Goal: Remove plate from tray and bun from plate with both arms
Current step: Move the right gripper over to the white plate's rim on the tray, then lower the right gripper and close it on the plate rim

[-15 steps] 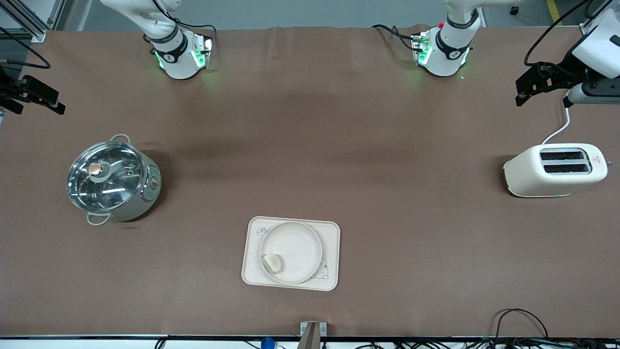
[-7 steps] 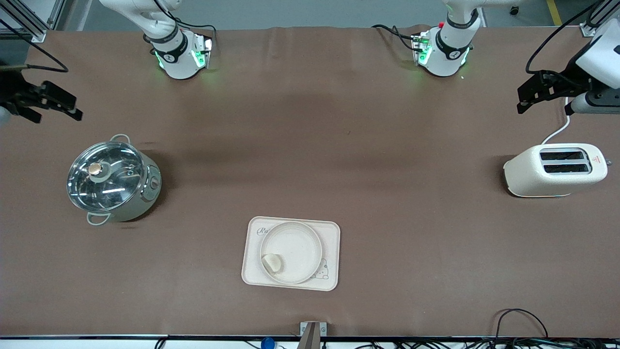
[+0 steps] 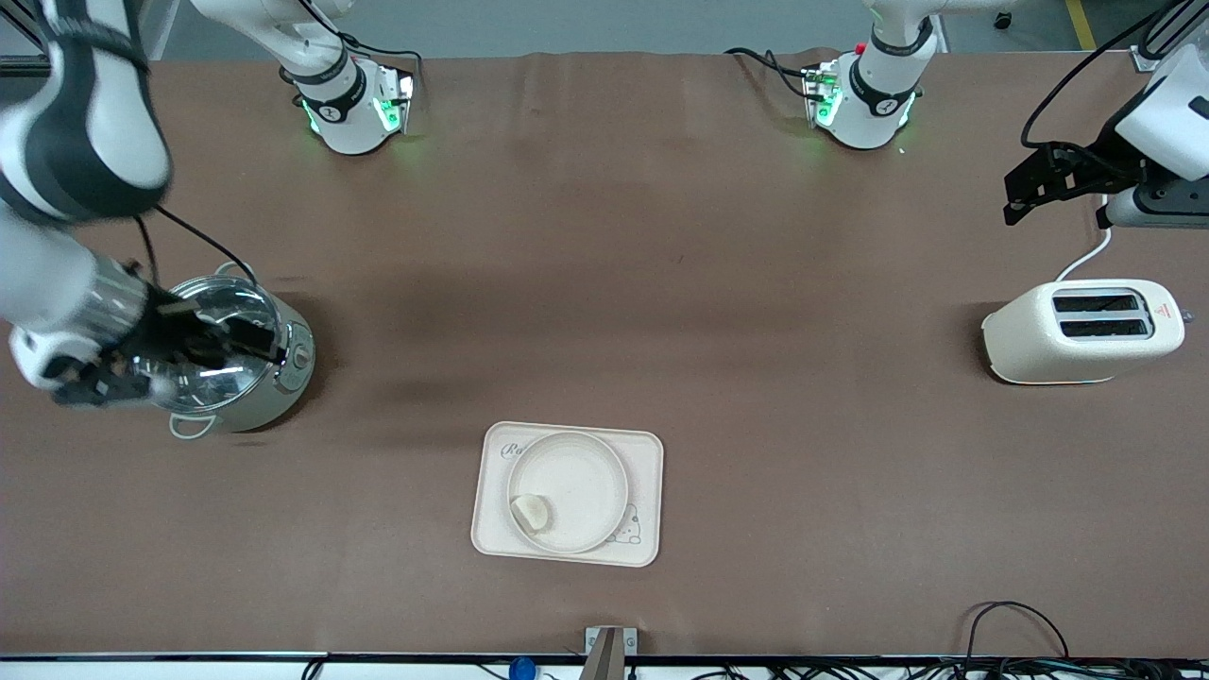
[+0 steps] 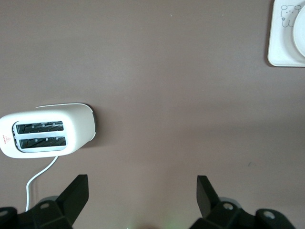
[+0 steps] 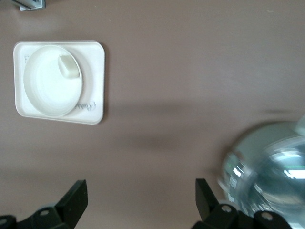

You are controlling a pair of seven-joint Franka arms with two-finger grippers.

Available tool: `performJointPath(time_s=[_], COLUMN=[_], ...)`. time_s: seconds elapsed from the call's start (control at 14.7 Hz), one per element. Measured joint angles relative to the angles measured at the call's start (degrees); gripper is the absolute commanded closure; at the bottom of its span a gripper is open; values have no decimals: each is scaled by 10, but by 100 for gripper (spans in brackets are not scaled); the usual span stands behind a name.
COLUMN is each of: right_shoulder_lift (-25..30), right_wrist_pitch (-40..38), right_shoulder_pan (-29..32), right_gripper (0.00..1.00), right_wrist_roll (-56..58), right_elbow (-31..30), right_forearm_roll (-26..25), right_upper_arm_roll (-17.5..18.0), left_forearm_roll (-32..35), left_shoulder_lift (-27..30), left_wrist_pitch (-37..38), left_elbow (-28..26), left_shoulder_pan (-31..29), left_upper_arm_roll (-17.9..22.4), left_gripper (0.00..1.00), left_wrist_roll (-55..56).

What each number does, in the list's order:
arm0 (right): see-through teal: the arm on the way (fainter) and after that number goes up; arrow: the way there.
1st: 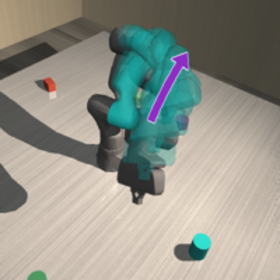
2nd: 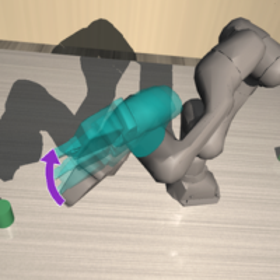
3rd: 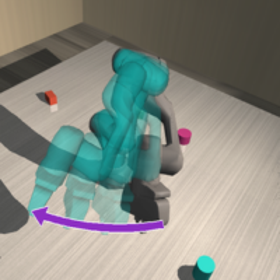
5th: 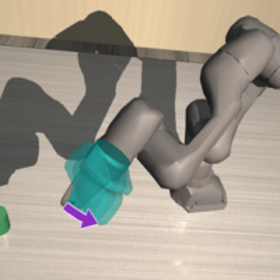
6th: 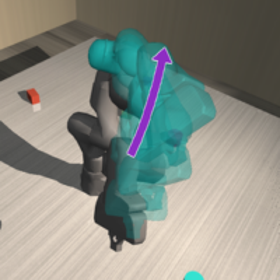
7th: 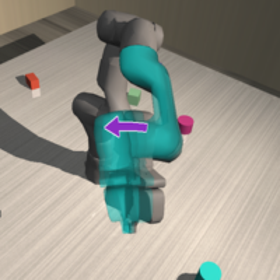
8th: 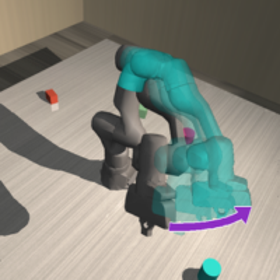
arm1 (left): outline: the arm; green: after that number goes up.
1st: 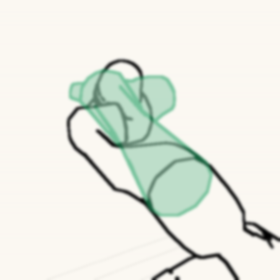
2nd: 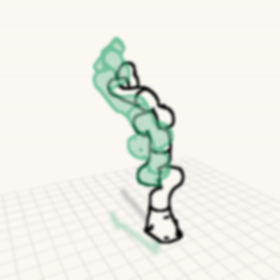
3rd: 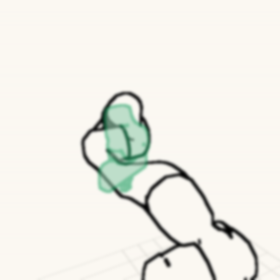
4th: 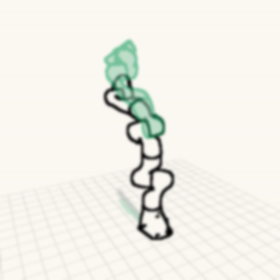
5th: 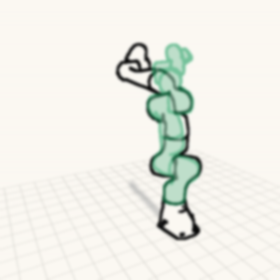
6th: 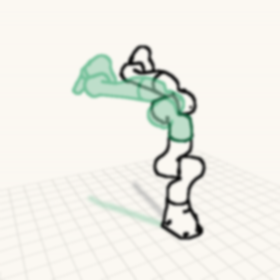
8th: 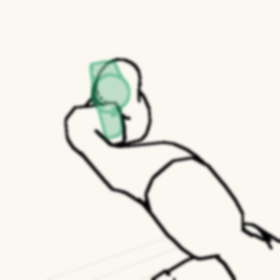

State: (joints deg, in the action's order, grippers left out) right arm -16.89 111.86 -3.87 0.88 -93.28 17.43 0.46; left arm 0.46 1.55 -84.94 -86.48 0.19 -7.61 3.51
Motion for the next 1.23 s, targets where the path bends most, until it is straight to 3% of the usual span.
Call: performJointPath(time_s=[0.34,0.68,0.82,1.23], right_shoulder_lift=[-141,-237,-270,-341], right_wrist_pitch=[126,248,289,324], right_shoulder_pan=[-82,-156,-174,-217], right_gripper=[0,1,7,46], right_wrist_roll=[-109,-213,-232,-277], right_elbow=[56,94,97,129], right_forearm_roll=[25,25,25,25], right_upper_arm_roll=[2,2,2,1], left_forearm_roll=[0,0,0,0], left_shoulder_lift=[-3,-11,-13,-17], left_wrist_pitch=[0,1,1,-1], left_elbow=[0,0,0,0], left_shoulder_pan=[-2,-2,-2,-3], left_upper_arm_roll=[0,0,0,1], left_gripper=[0,0,0,0], left_wrist_roll=[0,0,0,0])
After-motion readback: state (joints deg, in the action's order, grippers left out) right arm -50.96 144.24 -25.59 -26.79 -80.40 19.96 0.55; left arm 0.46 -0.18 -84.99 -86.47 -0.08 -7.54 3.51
